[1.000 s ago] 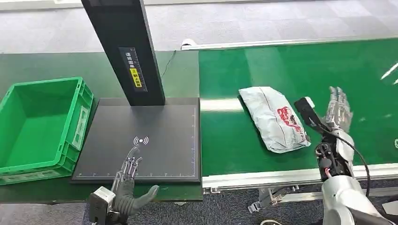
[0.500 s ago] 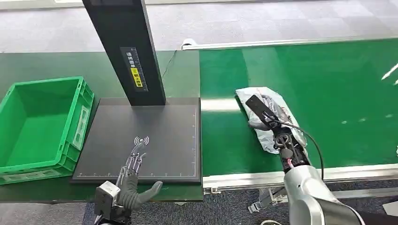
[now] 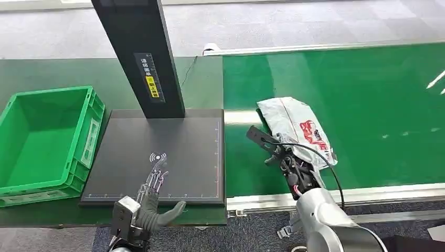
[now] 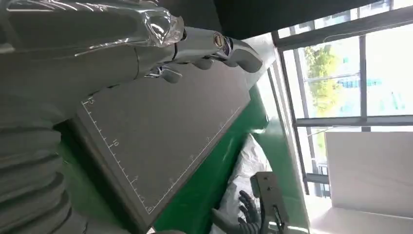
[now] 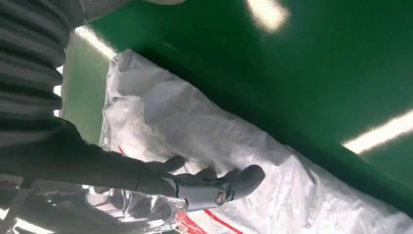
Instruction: Moved the parcel from conveyor to table for the left to box.
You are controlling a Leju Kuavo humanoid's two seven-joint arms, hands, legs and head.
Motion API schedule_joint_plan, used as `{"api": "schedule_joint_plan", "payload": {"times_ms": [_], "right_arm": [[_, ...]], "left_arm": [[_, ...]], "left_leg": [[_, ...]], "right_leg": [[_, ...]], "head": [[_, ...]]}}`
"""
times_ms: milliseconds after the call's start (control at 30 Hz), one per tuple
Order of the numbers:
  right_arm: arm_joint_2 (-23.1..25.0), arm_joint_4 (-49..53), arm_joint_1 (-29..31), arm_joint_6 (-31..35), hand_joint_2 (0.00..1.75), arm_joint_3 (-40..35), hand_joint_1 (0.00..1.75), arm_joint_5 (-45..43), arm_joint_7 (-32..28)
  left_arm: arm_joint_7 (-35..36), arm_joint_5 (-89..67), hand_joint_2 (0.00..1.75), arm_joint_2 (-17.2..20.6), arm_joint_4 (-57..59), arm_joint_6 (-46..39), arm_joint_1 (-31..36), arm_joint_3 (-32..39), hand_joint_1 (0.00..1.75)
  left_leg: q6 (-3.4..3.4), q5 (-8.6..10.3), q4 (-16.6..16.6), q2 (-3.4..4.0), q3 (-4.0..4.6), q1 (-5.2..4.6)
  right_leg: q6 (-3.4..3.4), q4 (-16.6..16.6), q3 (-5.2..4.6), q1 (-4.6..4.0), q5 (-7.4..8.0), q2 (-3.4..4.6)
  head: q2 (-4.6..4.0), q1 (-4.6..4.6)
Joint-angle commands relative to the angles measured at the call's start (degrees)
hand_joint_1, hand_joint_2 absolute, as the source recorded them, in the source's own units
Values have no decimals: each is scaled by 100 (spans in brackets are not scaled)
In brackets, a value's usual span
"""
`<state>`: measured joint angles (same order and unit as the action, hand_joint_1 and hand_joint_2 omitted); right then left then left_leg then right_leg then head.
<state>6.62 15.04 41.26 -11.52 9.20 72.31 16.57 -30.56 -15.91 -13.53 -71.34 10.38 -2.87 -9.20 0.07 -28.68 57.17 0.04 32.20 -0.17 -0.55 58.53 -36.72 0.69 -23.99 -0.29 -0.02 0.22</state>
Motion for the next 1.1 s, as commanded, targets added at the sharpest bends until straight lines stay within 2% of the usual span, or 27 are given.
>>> {"api": "schedule_joint_plan", "payload": {"times_ms": [33,133,233,467,867,1067,1100], "right_arm": [[93,-262,98,-184,175,-520,0,327,406],[17,-217,40,204,175,-939,0,843,804],[10,-234,19,296,175,-1181,0,1124,1005],[-38,-287,-44,26,175,-1630,0,1691,1426],[-154,-302,-395,-714,175,-1677,0,1757,1365],[-147,-316,-631,-711,175,-1627,2,1748,1191],[-140,-325,-666,-724,175,-1632,168,1762,1191]], "left_arm": [[120,42,175,27,24,-34,47,-50,0],[157,36,175,24,-59,-44,-13,-44,0],[150,34,175,40,-86,-37,-47,-39,0],[149,31,175,4,11,-38,84,14,0],[112,95,175,-3,73,-125,97,18,0],[117,120,175,-9,27,-167,59,45,0],[117,121,175,-11,21,-169,51,44,0]], "left_leg": [[-6,-1,-4,4,-8,2],[-4,-1,-2,-2,-5,2],[-5,-1,-3,-1,-6,2],[-7,1,-5,-3,-7,1],[-5,1,-7,-14,-11,2],[-8,3,-13,-17,-16,4],[-6,1,-9,-14,-13,3]], "right_leg": [[4,-6,8,-2,0,6],[3,-4,6,-2,-1,0],[3,-5,8,-2,-1,1],[4,-5,6,-1,-1,0],[3,-9,13,-2,-3,-11],[5,-18,22,-5,-2,-15],[4,-13,17,-3,-3,-12]], "head": [[0,0],[0,0],[0,0],[0,-2],[0,0],[0,-2],[2,0]]}}
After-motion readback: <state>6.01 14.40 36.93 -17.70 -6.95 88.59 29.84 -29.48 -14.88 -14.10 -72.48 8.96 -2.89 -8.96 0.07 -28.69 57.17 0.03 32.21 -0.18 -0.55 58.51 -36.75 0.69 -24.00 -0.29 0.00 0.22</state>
